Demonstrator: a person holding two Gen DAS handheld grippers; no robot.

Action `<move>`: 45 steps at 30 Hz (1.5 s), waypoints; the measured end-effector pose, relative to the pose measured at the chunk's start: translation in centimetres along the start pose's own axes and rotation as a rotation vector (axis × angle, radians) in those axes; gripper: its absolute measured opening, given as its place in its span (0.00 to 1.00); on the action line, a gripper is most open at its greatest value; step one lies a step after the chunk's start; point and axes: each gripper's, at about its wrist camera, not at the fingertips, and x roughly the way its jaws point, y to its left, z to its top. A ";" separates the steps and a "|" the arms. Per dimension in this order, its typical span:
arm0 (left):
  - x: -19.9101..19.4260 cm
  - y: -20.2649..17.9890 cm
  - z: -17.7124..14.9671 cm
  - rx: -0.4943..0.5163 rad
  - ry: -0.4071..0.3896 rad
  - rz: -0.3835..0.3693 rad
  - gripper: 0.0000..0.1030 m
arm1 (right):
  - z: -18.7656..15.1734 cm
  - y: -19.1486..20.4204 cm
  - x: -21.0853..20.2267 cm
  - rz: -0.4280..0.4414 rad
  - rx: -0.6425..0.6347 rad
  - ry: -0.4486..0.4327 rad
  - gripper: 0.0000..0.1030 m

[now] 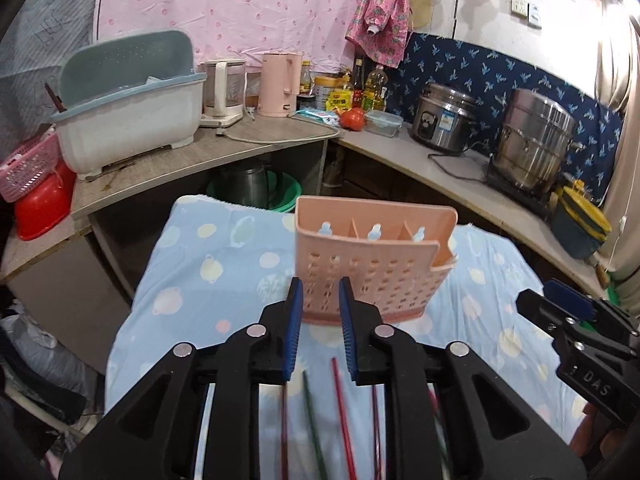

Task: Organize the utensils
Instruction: 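Move both grippers back toward the row of chopsticks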

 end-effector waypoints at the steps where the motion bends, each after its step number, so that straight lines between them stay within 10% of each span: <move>1: -0.5 -0.2 -0.4 0.005 0.007 0.015 0.19 | -0.6 0.0 -0.5 0.003 0.001 0.005 0.48; 27: -5.2 2.2 -16.4 -0.066 0.271 0.135 0.42 | -17.2 -3.5 -5.7 -0.039 0.069 0.236 0.48; 45: -3.4 2.8 -19.6 -0.052 0.318 0.179 0.49 | -19.3 -3.9 -2.1 -0.055 0.053 0.313 0.37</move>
